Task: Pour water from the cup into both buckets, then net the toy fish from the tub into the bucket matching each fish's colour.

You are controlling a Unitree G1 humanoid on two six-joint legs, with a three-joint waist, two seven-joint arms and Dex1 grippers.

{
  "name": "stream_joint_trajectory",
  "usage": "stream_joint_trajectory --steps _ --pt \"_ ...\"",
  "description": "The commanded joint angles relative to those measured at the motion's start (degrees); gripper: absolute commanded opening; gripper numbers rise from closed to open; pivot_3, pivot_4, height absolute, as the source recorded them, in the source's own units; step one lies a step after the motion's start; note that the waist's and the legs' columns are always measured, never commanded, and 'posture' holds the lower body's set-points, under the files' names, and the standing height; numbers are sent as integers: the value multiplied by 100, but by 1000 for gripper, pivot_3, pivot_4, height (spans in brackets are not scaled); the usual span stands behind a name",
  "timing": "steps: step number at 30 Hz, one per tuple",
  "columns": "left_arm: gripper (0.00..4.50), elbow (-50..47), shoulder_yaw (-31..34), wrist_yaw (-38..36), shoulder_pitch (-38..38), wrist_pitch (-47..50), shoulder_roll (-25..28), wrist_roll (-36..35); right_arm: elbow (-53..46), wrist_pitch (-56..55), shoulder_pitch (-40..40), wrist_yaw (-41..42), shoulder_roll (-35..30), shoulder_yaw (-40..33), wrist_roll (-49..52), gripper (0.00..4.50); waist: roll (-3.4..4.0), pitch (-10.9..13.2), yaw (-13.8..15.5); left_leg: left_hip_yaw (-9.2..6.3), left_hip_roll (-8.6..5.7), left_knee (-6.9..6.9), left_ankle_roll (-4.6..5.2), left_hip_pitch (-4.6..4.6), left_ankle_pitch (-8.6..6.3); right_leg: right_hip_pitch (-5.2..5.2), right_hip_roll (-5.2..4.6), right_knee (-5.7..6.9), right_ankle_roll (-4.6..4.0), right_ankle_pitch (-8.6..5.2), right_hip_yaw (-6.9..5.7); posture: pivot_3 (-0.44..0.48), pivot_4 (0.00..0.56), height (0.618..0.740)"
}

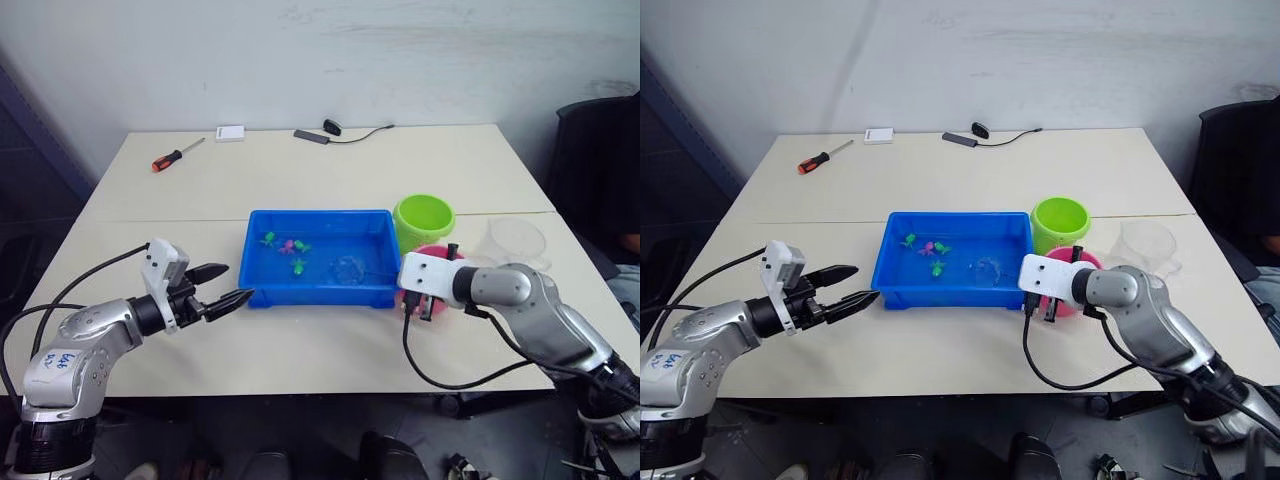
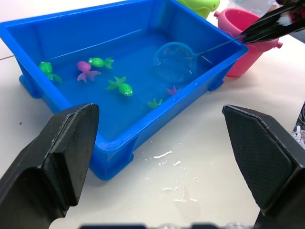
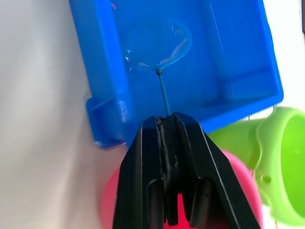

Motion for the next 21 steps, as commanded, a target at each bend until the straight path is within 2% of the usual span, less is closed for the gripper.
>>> stream_joint_trajectory --steps 1,8,15,21 --pt "4482 -252 210 54 37 -65 69 -140 212 -415 -236 174 107 28 -146 0 1 0 12 -2 0 0 -7 0 5 -1 1 4 0 0 0 0 150 740" --pt "4482 -437 366 151 172 -45 96 -230 545 -866 -454 823 180 69 -122 0 1 -1 7 -4 -1 0 -24 0 14 1 1 13 2 2 1 0 150 740" --pt "4482 -509 411 225 270 -62 101 -280 660 -742 -585 1290 229 -68 93 0 0 -1 9 -4 1 0 -18 2 10 1 1 9 0 0 1 0 150 740" --pt "4482 -525 417 263 298 -79 100 -294 418 529 -761 1568 487 -266 528 0 2 -2 7 -5 2 0 -18 1 11 0 1 15 -1 1 1 0 150 740"
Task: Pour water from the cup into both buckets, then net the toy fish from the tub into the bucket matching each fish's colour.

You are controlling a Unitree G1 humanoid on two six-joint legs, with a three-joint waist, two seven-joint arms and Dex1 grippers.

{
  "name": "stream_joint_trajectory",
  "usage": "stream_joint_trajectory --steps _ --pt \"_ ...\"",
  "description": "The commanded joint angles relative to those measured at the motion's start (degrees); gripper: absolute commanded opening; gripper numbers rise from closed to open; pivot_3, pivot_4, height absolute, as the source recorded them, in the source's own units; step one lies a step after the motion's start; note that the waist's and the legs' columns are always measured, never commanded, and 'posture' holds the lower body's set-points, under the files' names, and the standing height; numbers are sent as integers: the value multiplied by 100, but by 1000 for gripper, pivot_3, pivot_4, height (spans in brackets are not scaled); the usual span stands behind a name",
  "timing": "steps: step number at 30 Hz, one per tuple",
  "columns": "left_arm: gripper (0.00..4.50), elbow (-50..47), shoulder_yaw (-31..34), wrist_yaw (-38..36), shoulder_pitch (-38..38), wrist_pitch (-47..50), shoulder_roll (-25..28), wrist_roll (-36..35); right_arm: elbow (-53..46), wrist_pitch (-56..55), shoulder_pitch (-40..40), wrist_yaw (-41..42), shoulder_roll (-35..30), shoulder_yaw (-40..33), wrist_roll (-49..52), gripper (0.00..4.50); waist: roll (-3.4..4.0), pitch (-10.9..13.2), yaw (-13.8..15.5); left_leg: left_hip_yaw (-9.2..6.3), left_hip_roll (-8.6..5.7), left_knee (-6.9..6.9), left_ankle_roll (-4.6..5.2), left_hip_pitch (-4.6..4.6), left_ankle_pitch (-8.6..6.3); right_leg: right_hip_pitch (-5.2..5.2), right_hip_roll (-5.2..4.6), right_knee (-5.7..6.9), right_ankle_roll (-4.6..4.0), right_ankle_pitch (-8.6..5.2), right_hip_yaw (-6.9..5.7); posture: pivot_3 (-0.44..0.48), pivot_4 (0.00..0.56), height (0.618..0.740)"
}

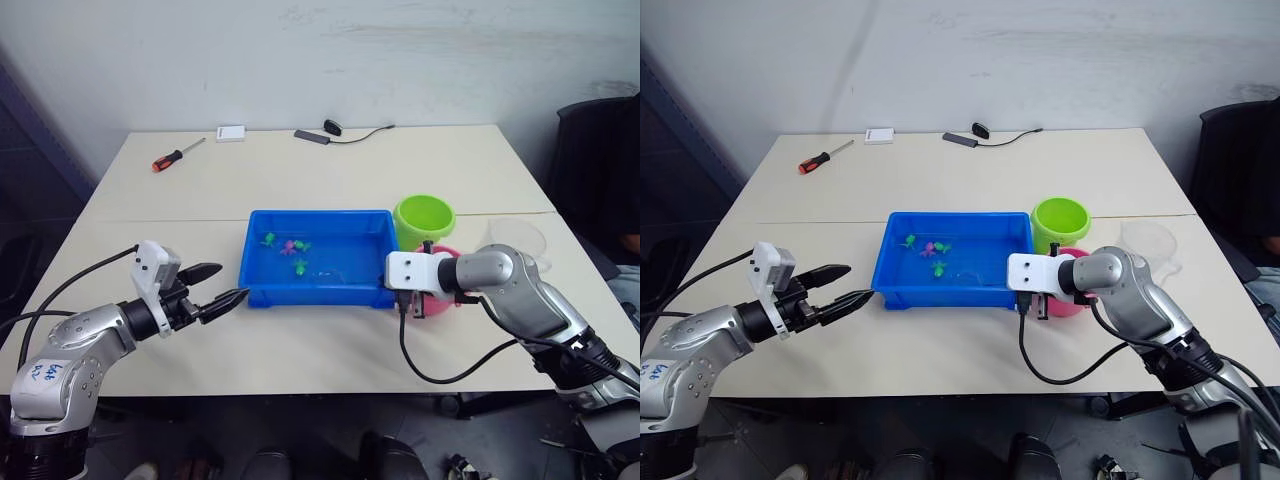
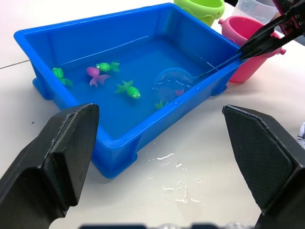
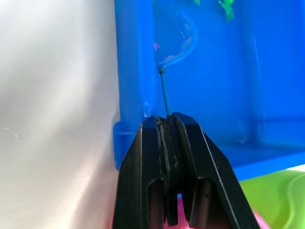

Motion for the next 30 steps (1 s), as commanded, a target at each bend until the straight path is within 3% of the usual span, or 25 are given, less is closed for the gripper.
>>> stream_joint_trajectory --steps 1,9,18,30 --pt "4482 -170 193 38 30 -84 80 -103 -288 808 -183 201 114 -244 335 0 0 0 1 0 1 0 0 0 0 0 0 4 0 0 0 0 150 740" --pt "4482 -156 172 57 37 -144 67 -91 -431 2870 -588 -11 534 -523 943 0 2 0 4 -6 1 0 15 -1 -9 -2 -1 11 -2 0 -1 0 150 740" --pt "4482 -113 181 46 12 -180 110 -86 -323 4148 -818 -522 837 -738 1363 0 4 1 6 -7 1 -1 16 -3 -10 -5 -1 15 -3 0 -1 0 150 740" --pt "4482 245 -48 -249 -391 -395 224 -15 -399 4477 -773 -1218 958 -1377 1893 0 8 2 7 -6 0 -3 15 -4 -10 -6 0 16 -2 0 -2 0 150 740"
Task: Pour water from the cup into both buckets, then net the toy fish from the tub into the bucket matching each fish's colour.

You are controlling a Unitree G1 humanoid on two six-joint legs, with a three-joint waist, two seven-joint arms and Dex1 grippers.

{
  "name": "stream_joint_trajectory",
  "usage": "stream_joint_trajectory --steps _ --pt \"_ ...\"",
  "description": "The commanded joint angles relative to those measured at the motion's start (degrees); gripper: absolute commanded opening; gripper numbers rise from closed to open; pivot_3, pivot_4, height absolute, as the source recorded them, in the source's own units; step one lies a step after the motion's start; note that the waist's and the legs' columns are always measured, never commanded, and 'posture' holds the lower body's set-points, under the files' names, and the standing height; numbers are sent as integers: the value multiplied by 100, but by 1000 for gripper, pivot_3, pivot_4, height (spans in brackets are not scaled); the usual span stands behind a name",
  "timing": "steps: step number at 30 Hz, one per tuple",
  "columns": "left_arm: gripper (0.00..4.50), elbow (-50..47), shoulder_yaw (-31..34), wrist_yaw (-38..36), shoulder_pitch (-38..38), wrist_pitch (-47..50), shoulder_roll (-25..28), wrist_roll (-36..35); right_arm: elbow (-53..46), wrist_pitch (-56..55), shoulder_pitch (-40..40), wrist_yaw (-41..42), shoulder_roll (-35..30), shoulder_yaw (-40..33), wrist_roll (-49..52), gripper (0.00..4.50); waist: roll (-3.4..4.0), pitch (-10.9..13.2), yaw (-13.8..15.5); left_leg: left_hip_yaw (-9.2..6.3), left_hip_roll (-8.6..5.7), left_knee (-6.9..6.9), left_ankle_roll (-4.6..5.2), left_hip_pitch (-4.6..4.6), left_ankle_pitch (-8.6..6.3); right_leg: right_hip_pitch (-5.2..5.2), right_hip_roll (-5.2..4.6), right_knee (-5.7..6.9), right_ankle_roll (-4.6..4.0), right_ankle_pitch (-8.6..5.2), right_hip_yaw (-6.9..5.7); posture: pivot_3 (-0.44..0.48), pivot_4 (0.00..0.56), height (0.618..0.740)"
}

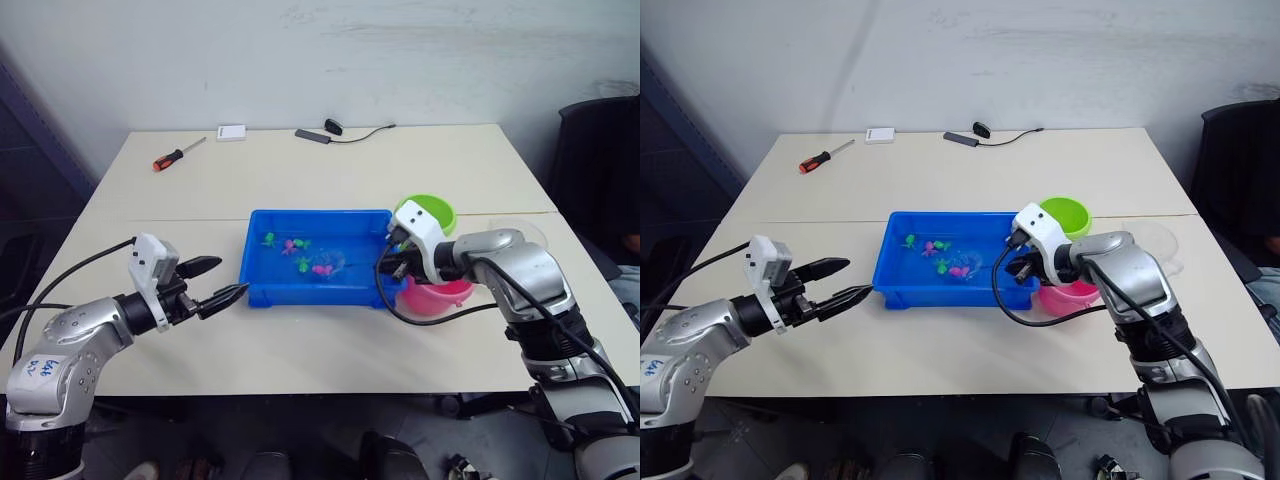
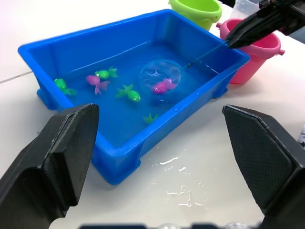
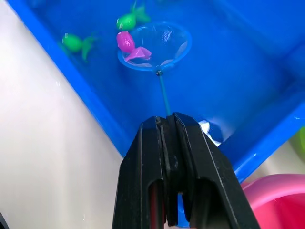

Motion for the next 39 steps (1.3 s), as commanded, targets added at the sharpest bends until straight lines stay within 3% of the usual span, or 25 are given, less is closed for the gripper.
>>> stream_joint_trajectory --steps 1,10,17,24,29,34,39 --pt "4482 141 -61 -164 -255 -229 65 -1 -353 151 4 -170 -16 -436 281 0 0 0 0 0 0 0 0 -1 0 0 0 0 0 0 0 0 150 740" --pt "4482 1083 -591 -681 -1131 -847 5 286 -1110 491 518 -710 -23 -1378 820 0 -1 0 3 1 -2 -2 0 -2 0 1 1 -1 3 2 -1 0 150 740" --pt "4482 1938 -1108 -1301 -1998 -1271 -186 449 -2003 960 896 -1140 -91 -2596 1382 0 0 0 15 1 -4 -3 2 -8 2 0 1 -7 9 5 1 0 150 740" --pt "4482 2817 -1429 -1804 -2762 -1625 -399 655 -2967 1368 1636 -1291 -790 -3892 1699 0 0 -1 25 -7 -7 -4 8 -17 1 2 2 -20 13 7 -2 0 150 740" --pt "4482 3339 -1596 -2103 -3096 -1876 -573 815 -3685 1518 2598 -1245 -1134 -4780 1836 0 -2 0 17 1 -4 -6 13 -38 -3 7 2 -60 15 6 -2 0 150 740" --pt "4482 3842 -1697 -2297 -3428 -2124 -747 967 -4121 1188 3560 -1273 -1364 -5078 1754 0 -5 0 19 2 -4 -5 15 -44 -2 8 5 -75 16 7 -2 0 150 740" --pt "4482 4213 -1750 -2450 -3655 -2325 -911 1097 -4476 330 4431 -1449 -1576 -4742 1345 0 -7 0 22 1 -8 -3 17 -55 0 7 4 -88 24 12 -1 0 150 740"
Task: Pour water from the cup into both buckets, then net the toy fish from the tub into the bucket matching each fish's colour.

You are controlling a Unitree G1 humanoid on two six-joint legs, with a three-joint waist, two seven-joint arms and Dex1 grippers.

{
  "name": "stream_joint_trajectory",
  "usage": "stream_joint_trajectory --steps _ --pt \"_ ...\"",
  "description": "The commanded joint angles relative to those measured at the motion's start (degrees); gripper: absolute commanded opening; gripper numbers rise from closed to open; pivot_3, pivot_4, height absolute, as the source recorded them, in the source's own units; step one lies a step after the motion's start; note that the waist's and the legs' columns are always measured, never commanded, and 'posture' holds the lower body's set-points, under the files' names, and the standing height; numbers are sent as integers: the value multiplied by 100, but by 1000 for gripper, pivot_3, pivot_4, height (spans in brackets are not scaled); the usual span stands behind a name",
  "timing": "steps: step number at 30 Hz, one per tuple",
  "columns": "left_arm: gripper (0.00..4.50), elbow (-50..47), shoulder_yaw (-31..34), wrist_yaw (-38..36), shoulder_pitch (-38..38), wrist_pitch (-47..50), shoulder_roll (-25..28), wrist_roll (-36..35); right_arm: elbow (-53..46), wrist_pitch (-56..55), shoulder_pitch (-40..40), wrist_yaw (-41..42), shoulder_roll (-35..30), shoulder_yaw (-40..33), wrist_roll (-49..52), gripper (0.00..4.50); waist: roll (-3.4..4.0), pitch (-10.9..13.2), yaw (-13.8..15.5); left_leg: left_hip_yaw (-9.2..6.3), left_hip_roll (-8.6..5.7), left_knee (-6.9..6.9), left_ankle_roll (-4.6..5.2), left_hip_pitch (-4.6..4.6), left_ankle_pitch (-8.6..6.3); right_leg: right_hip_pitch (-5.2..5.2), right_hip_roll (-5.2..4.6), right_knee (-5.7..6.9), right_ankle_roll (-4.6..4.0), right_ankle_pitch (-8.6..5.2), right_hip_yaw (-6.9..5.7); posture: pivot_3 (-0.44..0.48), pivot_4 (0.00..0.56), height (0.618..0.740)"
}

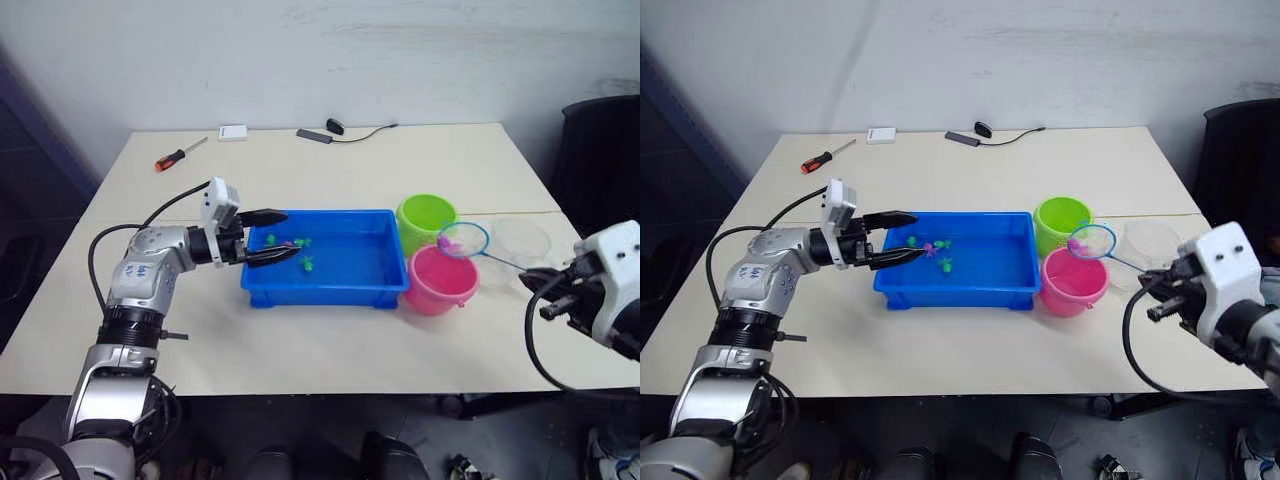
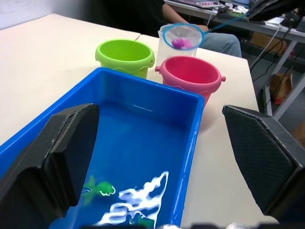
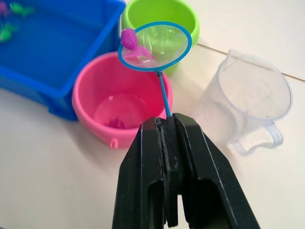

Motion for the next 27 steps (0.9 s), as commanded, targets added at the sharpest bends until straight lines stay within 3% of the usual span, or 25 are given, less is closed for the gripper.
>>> stream_joint_trajectory --steps 1,6,13,27 --pt "4482 136 29 -116 -186 -200 -48 91 -389 -803 409 -178 -256 275 -433 0 -1 0 0 0 0 0 0 0 0 -1 0 0 0 0 1 0 150 740" --pt "4482 288 33 -198 -254 -299 -120 149 -412 -2384 1383 -464 -906 1054 -1765 0 -12 7 8 -2 -2 1 1 -7 0 0 0 -10 3 1 -2 0 150 740" --pt "4482 349 72 -270 -266 -347 -161 187 -89 -4311 2148 -651 -1659 1511 -3665 0 -26 10 -6 -1 -6 4 -1 -11 2 -1 -1 -17 23 -6 -3 0 150 740" --pt "4482 -41 -55 -772 -81 -172 -114 150 746 -7024 2661 -1050 -1198 1019 -5768 0 -38 14 3 -3 -5 4 -30 -13 21 0 0 -17 24 -7 -5 0 150 740"
